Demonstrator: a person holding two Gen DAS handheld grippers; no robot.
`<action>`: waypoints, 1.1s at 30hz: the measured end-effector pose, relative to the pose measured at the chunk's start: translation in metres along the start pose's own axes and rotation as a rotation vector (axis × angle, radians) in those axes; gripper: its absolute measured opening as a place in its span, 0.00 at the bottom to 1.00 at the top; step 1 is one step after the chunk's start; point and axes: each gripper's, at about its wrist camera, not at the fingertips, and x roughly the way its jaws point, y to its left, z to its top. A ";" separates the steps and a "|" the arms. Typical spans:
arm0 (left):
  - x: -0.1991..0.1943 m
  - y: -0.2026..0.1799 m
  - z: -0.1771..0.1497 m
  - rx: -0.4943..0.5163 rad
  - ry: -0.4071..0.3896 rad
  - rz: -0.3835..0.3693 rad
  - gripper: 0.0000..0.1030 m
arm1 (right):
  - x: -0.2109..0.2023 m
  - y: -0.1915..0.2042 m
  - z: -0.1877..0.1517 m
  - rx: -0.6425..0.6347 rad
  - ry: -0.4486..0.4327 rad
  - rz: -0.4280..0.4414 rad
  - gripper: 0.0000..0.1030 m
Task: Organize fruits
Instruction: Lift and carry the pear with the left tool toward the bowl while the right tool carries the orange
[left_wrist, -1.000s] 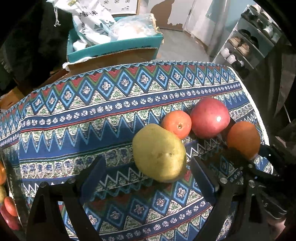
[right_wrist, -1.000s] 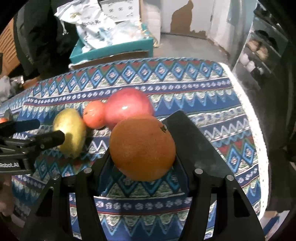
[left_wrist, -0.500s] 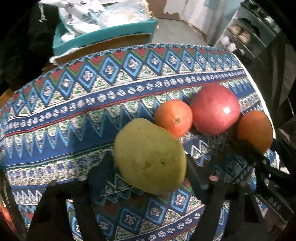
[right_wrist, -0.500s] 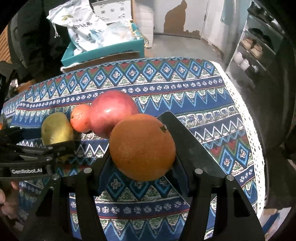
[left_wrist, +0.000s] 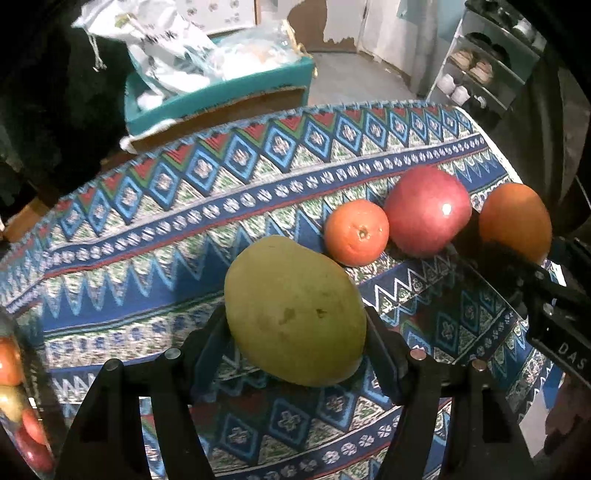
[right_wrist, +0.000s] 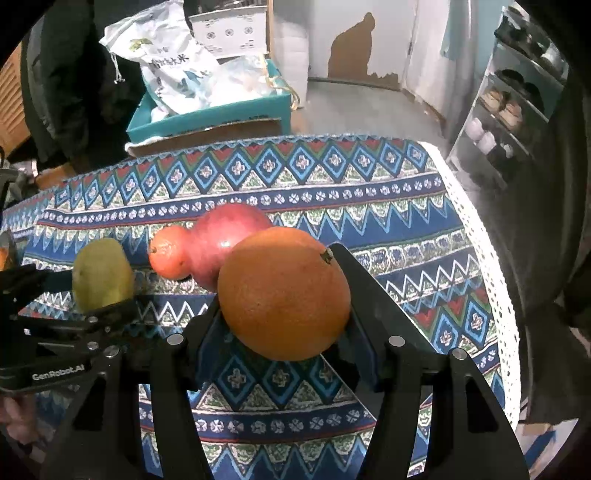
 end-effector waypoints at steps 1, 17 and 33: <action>-0.004 0.001 0.000 0.004 -0.010 0.007 0.70 | -0.002 0.001 0.001 -0.002 -0.005 0.000 0.59; -0.074 0.009 -0.010 0.025 -0.125 0.041 0.70 | -0.045 0.024 0.015 -0.058 -0.112 -0.003 0.59; -0.151 0.026 -0.022 0.011 -0.271 0.061 0.70 | -0.103 0.052 0.027 -0.116 -0.235 0.016 0.59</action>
